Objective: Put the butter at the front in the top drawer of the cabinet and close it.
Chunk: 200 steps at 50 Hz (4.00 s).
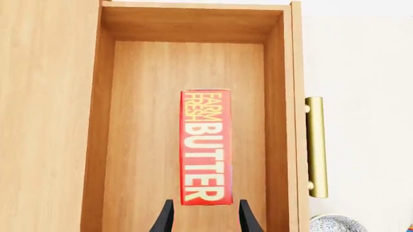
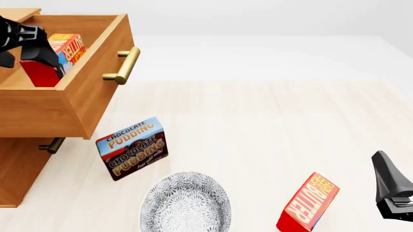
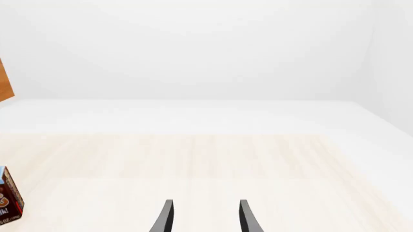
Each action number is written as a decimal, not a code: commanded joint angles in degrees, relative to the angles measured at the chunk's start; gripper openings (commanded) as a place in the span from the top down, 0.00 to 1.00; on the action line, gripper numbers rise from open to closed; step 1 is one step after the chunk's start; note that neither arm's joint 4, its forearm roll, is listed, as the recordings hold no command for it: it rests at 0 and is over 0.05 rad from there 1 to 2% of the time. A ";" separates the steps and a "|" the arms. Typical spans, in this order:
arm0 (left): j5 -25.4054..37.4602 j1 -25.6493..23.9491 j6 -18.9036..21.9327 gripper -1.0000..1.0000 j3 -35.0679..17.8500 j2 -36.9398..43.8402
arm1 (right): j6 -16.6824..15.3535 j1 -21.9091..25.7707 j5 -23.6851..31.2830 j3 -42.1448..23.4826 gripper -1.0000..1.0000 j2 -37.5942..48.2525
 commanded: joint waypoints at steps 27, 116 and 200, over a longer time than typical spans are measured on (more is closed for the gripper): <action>3.02 -6.59 10.91 0.00 -5.07 -7.72 | 0.04 -0.01 0.04 -0.01 0.00 -0.01; -26.55 -37.50 -14.72 0.00 -11.95 24.11 | 0.04 -0.01 0.04 -0.01 0.00 -0.02; -34.73 -26.33 -15.57 0.00 4.47 23.97 | 0.04 -0.01 0.05 -0.01 0.00 -0.04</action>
